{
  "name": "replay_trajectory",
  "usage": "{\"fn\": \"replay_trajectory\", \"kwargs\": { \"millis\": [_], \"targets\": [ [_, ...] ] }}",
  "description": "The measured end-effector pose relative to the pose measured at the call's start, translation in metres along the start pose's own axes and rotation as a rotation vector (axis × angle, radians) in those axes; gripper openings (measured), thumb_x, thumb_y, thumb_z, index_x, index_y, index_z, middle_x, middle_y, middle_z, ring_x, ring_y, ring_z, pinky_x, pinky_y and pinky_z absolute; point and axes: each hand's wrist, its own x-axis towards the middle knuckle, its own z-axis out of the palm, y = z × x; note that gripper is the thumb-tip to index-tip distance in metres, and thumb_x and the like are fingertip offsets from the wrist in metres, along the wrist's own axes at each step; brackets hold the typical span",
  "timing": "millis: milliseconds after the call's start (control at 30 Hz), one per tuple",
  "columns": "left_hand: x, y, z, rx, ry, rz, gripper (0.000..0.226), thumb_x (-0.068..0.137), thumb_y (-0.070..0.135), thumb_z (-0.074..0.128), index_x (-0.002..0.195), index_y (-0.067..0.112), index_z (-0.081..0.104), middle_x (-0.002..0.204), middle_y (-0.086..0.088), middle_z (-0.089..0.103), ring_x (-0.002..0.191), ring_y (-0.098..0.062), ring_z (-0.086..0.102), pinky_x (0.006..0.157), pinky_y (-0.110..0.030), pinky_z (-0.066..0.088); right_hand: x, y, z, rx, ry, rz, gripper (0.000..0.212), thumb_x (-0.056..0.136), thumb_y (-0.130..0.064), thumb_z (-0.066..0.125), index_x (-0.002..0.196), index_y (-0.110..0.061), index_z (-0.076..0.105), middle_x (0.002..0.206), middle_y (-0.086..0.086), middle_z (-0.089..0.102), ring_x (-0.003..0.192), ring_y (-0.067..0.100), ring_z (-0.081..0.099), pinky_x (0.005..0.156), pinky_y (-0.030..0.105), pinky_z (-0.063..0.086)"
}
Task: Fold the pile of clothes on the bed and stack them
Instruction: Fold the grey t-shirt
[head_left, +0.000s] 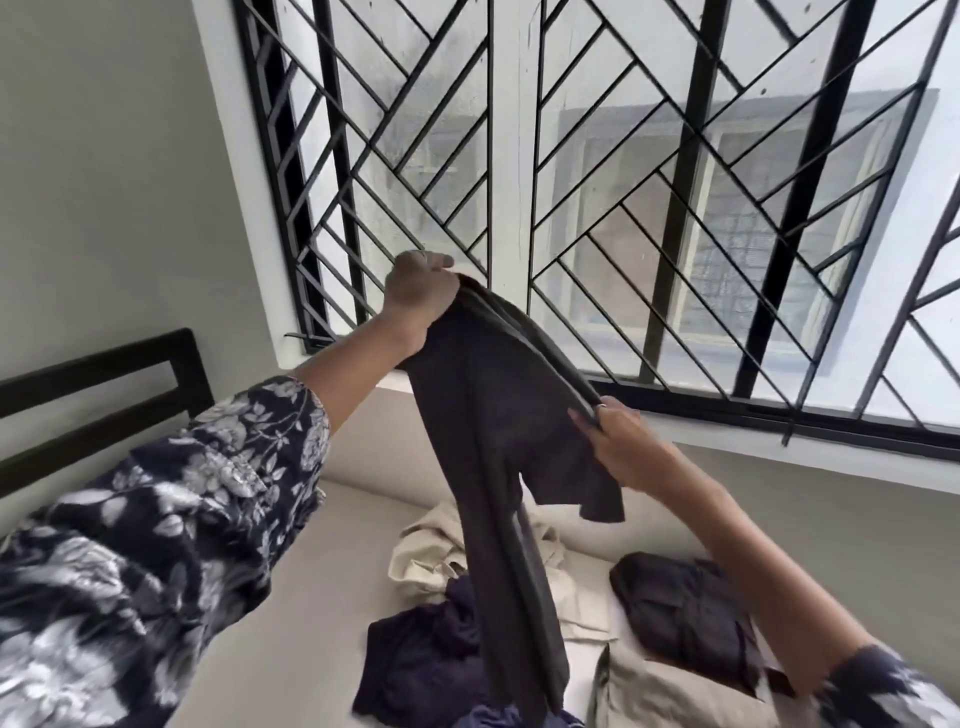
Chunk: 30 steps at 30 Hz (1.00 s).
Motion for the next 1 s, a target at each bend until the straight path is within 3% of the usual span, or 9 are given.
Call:
{"fn": "replay_trajectory", "kwargs": {
  "millis": [67, 167, 267, 367, 533, 633, 767, 867, 1000],
  "targets": [
    [-0.005, -0.022, -0.014, 0.12, 0.006, 0.016, 0.042, 0.08, -0.004, 0.045, 0.112, 0.009, 0.068, 0.109, -0.007, 0.067, 0.106, -0.019, 0.061, 0.096, -0.025, 0.046, 0.011, 0.005, -0.014, 0.014, -0.065, 0.002, 0.041, 0.1, -0.032, 0.044, 0.062, -0.018, 0.038, 0.062, -0.001, 0.041, 0.058, 0.018, 0.042, 0.06, 0.028, 0.028],
    [-0.014, -0.051, -0.033, 0.276, 0.031, 0.066, 0.042, 0.078, -0.009, 0.047, 0.11, 0.006, 0.07, 0.114, -0.009, 0.069, 0.112, -0.021, 0.06, 0.099, -0.022, 0.043, 0.023, 0.005, -0.021, 0.041, -0.131, -0.039, 0.044, 0.099, -0.028, 0.049, 0.058, -0.015, 0.038, 0.052, -0.002, 0.036, 0.05, 0.012, 0.034, 0.05, 0.026, 0.027],
    [-0.021, -0.078, -0.053, 0.439, 0.015, 0.102, 0.039, 0.077, -0.008, 0.052, 0.106, 0.008, 0.072, 0.109, -0.009, 0.071, 0.108, -0.022, 0.062, 0.093, -0.018, 0.041, 0.029, -0.003, -0.012, 0.13, -0.194, -0.077, 0.043, 0.097, -0.026, 0.054, 0.058, -0.013, 0.04, 0.053, 0.0, 0.033, 0.045, 0.007, 0.03, 0.044, 0.02, 0.025],
    [-0.023, -0.1, -0.078, 0.556, 0.029, 0.156, 0.038, 0.076, -0.009, 0.051, 0.101, 0.008, 0.074, 0.103, -0.014, 0.072, 0.103, -0.028, 0.063, 0.09, -0.025, 0.045, 0.03, -0.015, 0.003, 0.275, -0.29, -0.089, 0.036, 0.095, -0.02, 0.058, 0.063, -0.007, 0.048, 0.056, 0.001, 0.038, 0.044, 0.002, 0.033, 0.045, 0.015, 0.028],
    [-0.016, -0.155, -0.129, 0.738, -0.091, 0.205, 0.027, 0.078, 0.0, 0.059, 0.1, 0.009, 0.071, 0.109, -0.014, 0.056, 0.103, -0.031, 0.055, 0.092, -0.032, 0.044, 0.028, -0.032, 0.037, 0.377, -0.483, -0.095, 0.028, 0.092, -0.013, 0.061, 0.067, -0.003, 0.058, 0.064, -0.001, 0.054, 0.06, 0.007, 0.048, 0.056, 0.021, 0.036],
    [-0.016, -0.185, -0.165, 0.523, -0.236, 0.184, 0.01, 0.08, 0.012, 0.07, 0.086, 0.018, 0.066, 0.111, -0.01, 0.05, 0.105, -0.022, 0.053, 0.099, -0.03, 0.041, 0.027, -0.043, 0.054, 0.531, -0.648, -0.062, 0.021, 0.091, -0.004, 0.058, 0.073, -0.008, 0.068, 0.07, -0.003, 0.066, 0.063, 0.005, 0.058, 0.058, 0.015, 0.045],
    [-0.012, -0.215, -0.203, 0.242, -0.396, 0.055, 0.013, 0.094, 0.013, 0.058, 0.088, 0.025, 0.06, 0.088, 0.002, 0.059, 0.08, -0.001, 0.053, 0.076, -0.012, 0.041, 0.043, -0.065, 0.076, 0.825, -0.716, 0.033, 0.013, 0.085, 0.001, 0.056, 0.091, 0.002, 0.068, 0.079, 0.008, 0.071, 0.065, 0.011, 0.067, 0.055, 0.016, 0.052],
    [0.012, -0.242, -0.218, 0.26, -0.371, 0.063, 0.011, 0.096, 0.016, 0.055, 0.091, 0.025, 0.06, 0.085, 0.007, 0.061, 0.076, 0.005, 0.054, 0.073, -0.007, 0.041, 0.079, -0.083, 0.107, 0.704, -0.634, 0.039, 0.014, 0.084, -0.003, 0.062, 0.094, -0.006, 0.071, 0.089, 0.007, 0.072, 0.075, 0.012, 0.066, 0.061, 0.015, 0.053],
    [0.056, -0.306, -0.231, 0.277, -0.333, 0.004, 0.007, 0.094, 0.014, 0.057, 0.095, 0.018, 0.062, 0.088, 0.002, 0.063, 0.088, -0.011, 0.058, 0.087, -0.027, 0.043, 0.139, -0.1, 0.183, 0.421, -0.49, 0.057, 0.029, 0.086, 0.002, 0.064, 0.109, -0.015, 0.064, 0.097, 0.009, 0.07, 0.083, 0.015, 0.06, 0.067, 0.012, 0.048]
  ]
}}
